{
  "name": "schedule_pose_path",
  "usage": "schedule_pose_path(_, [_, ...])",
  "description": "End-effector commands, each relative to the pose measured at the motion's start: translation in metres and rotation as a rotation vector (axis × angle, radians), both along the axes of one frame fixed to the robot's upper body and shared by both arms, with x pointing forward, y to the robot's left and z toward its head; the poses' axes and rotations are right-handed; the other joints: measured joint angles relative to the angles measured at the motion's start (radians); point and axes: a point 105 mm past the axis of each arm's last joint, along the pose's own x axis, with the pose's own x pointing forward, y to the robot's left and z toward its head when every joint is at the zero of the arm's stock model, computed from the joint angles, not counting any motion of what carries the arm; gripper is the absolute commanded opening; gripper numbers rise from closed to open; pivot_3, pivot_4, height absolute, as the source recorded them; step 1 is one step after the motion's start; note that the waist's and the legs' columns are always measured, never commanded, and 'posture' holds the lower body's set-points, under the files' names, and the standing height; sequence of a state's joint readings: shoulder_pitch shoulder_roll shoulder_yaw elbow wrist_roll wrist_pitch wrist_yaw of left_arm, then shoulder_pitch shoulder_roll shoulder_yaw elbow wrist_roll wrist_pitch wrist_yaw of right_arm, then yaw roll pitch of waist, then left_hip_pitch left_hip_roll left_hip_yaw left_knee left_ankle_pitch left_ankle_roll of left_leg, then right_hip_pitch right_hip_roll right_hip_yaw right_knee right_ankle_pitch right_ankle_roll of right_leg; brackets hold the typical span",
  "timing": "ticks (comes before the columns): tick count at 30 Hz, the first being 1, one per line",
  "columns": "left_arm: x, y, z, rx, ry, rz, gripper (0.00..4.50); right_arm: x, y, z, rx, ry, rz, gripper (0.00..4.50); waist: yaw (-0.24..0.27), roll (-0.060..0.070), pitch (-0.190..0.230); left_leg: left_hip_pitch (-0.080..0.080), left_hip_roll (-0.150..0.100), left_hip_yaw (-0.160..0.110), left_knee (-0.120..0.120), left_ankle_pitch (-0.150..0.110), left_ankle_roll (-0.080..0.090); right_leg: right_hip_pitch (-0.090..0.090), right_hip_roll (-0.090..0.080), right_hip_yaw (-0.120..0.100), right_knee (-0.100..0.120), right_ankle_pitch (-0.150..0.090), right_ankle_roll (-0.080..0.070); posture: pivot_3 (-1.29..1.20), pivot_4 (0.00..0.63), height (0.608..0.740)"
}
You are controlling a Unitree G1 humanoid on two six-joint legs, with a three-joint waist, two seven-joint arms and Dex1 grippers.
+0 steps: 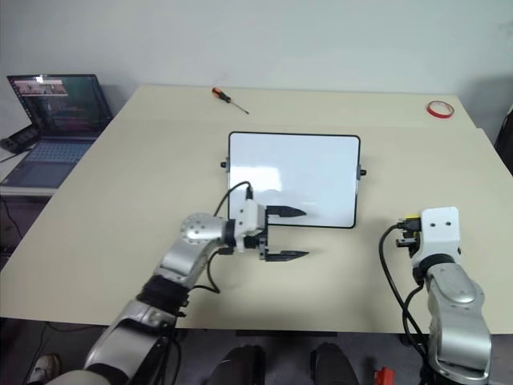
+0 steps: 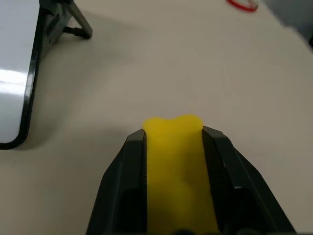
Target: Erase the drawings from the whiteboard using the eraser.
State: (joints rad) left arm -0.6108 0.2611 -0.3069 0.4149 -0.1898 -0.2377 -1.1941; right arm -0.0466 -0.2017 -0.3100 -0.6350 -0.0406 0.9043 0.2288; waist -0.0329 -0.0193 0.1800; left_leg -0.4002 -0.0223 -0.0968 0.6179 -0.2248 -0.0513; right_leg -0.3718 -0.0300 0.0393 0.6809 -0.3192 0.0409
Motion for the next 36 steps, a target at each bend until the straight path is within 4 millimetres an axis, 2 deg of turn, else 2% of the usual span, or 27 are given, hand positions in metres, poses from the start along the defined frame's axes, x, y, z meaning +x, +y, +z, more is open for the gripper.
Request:
schedule_pose_path(1, [-0.002, -0.007, 0.004, 0.004, -0.053, -0.048, 4.50, 0.002, -0.004, 0.004, 0.043, -0.026, -0.037, 1.25, 0.000, 0.000, 0.000, 0.000, 0.000, 0.000, 0.000, 0.000, 0.000, 0.000, 0.000, 0.000, 0.000, 0.000, 0.000, 0.00, 0.150, 0.740])
schedule_pose_path(6, [-0.003, -0.014, 0.007, -0.017, -0.056, -0.055, 4.50, 0.013, 0.002, -0.006, 0.131, -0.008, -0.035, 1.25, 0.000, 0.000, 0.000, 0.000, 0.000, -0.001, 0.000, 0.000, 0.000, 0.000, 0.000, 0.000, 0.001, 0.000, 0.000, 0.00, 0.150, 0.740])
schedule_pose_path(20, [-0.004, -0.006, 0.009, -0.008, -0.054, -0.019, 4.50, 0.029, -0.003, -0.013, 0.052, 0.022, 0.036, 1.25, 0.000, 0.000, 0.000, 0.000, 0.000, 0.000, 0.000, 0.000, 0.000, 0.000, 0.000, 0.000, 0.001, 0.000, 0.000, 0.00, 0.150, 0.740])
schedule_pose_path(22, [-0.004, -0.005, 0.009, -0.007, -0.053, -0.016, 4.50, 0.030, -0.005, -0.013, 0.059, 0.021, 0.030, 1.93, 0.000, 0.000, 0.000, 0.000, 0.000, 0.000, 0.001, 0.000, 0.000, 0.000, 0.000, 0.000, 0.001, 0.000, 0.000, 0.00, 0.150, 0.740])
schedule_pose_path(23, [-0.004, -0.005, 0.010, -0.007, -0.053, -0.013, 4.50, 0.030, -0.005, -0.013, 0.063, 0.019, 0.028, 2.12, 0.000, 0.000, 0.000, 0.000, 0.001, 0.000, 0.001, 0.000, 0.000, 0.000, 0.000, 0.000, 0.001, 0.000, 0.000, 0.00, 0.150, 0.740])
schedule_pose_path(29, [0.000, -0.004, 0.013, -0.002, -0.057, -0.005, 4.50, 0.032, -0.007, -0.012, 0.057, 0.016, 0.026, 4.25, 0.000, 0.000, 0.000, 0.000, 0.000, 0.000, 0.001, 0.000, 0.000, 0.000, 0.000, 0.000, 0.001, 0.000, 0.000, 0.00, 0.150, 0.740])
schedule_pose_path(30, [0.000, -0.004, 0.013, 0.004, -0.061, -0.005, 4.50, 0.033, -0.007, -0.012, 0.058, 0.016, 0.026, 4.48, 0.000, 0.000, 0.000, 0.000, 0.000, 0.000, 0.001, 0.000, 0.000, 0.000, 0.000, 0.000, 0.001, 0.000, 0.000, 0.00, 0.150, 0.740])
schedule_pose_path(36, [0.003, 0.000, 0.019, 0.012, -0.083, 0.003, 4.50, 0.033, -0.003, -0.002, 0.100, -0.024, 0.028, 4.48, 0.000, 0.000, 0.000, 0.000, 0.001, 0.000, 0.002, 0.000, 0.000, 0.000, 0.000, 0.000, 0.002, 0.000, 0.000, 0.00, 0.150, 0.740])
